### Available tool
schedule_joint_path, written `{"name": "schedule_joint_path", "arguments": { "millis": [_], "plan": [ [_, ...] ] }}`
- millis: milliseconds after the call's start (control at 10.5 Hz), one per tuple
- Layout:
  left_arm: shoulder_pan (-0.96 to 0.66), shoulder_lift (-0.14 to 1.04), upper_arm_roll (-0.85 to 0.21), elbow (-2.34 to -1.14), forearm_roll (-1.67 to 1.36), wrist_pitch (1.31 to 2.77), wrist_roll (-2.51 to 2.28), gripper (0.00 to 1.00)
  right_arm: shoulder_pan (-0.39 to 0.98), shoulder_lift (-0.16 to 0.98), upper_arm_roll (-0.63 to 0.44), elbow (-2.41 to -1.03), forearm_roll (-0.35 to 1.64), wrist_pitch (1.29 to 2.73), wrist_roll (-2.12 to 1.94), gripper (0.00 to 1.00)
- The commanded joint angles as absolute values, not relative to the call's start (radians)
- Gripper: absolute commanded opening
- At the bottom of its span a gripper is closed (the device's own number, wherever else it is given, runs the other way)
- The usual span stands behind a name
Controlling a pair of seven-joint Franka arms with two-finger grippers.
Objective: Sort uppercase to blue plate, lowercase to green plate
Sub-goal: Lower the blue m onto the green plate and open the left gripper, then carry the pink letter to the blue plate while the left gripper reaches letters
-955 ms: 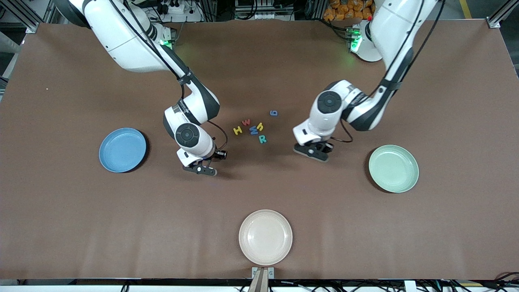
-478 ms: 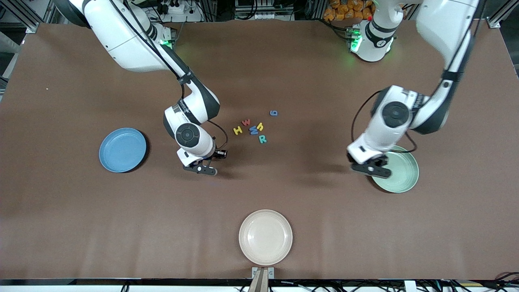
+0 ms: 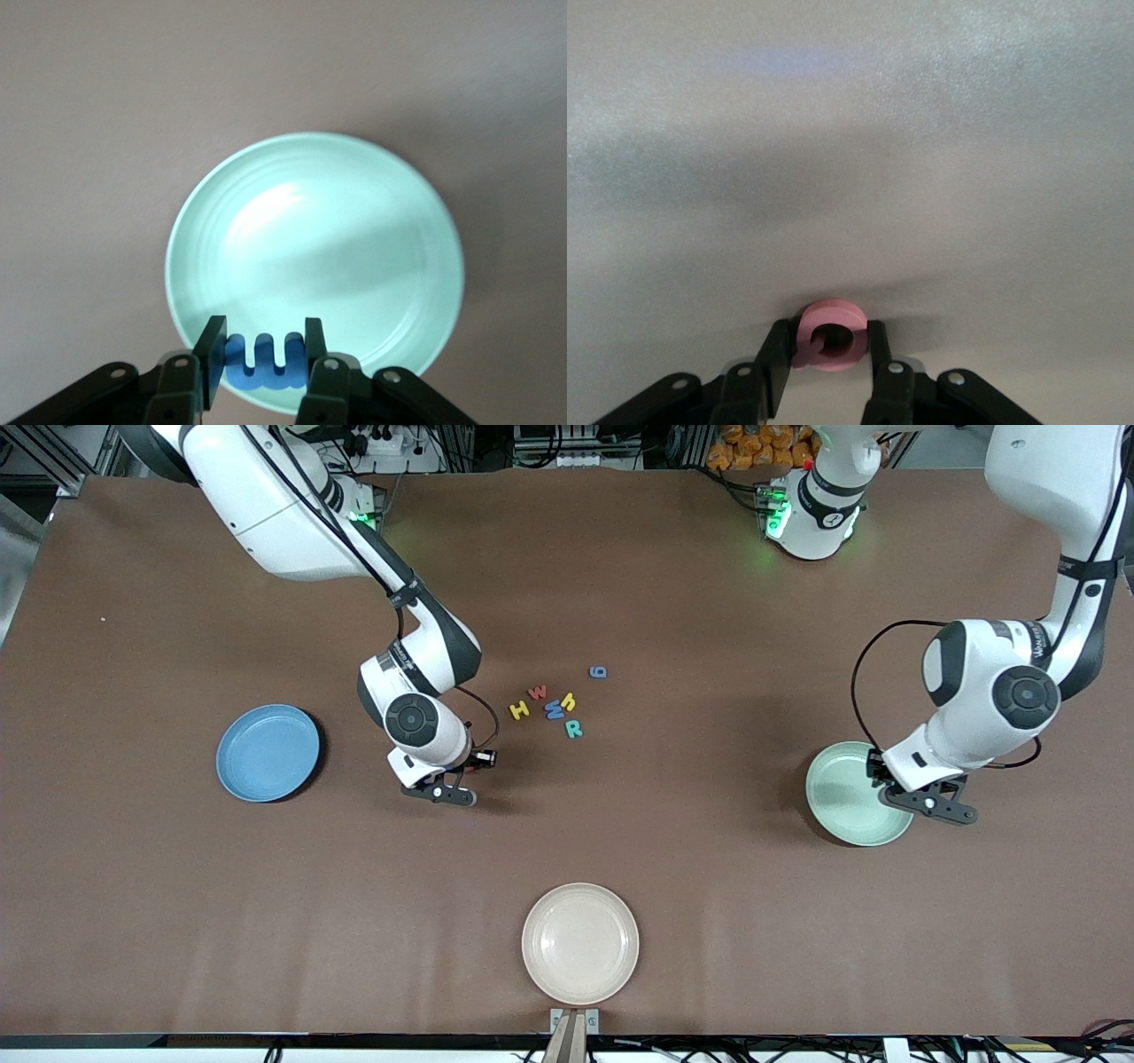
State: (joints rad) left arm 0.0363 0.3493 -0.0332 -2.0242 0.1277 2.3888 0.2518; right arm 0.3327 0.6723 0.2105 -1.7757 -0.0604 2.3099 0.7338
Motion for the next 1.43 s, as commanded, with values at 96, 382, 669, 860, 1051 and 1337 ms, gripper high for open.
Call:
{"name": "schedule_joint_path", "arguments": {
  "millis": [96,382,669,860,1051,1337],
  "plan": [
    [0.025,0.354,-0.017,-2.031,0.100,2.381,0.278,1.00,0.316,0.653,0.224,-1.804,-0.060,2.301,0.719,0.34],
    [0.006,0.322,-0.018,-2.037,0.098,2.376,0.259,1.00,0.316,0.652,0.224,-1.802,-0.060,2.301,0.713,0.28],
    [-0.081,0.295,-0.060,-2.034,0.100,2.306,0.038,1.00,0.308,0.646,0.225,-1.773,-0.060,2.254,0.712,0.28],
    [-0.094,0.301,-0.158,-2.033,0.100,2.293,-0.139,1.00,0.296,0.635,0.225,-1.726,-0.060,2.171,0.678,0.27],
    [-0.133,0.305,-0.260,-2.034,0.100,2.280,-0.341,1.00,0.282,0.629,0.222,-1.700,-0.060,2.125,0.637,0.27],
    [-0.204,0.327,-0.409,-2.036,0.114,2.270,-0.582,1.00,0.255,0.615,0.198,-1.666,-0.060,2.053,0.516,0.27]
  ]
}}
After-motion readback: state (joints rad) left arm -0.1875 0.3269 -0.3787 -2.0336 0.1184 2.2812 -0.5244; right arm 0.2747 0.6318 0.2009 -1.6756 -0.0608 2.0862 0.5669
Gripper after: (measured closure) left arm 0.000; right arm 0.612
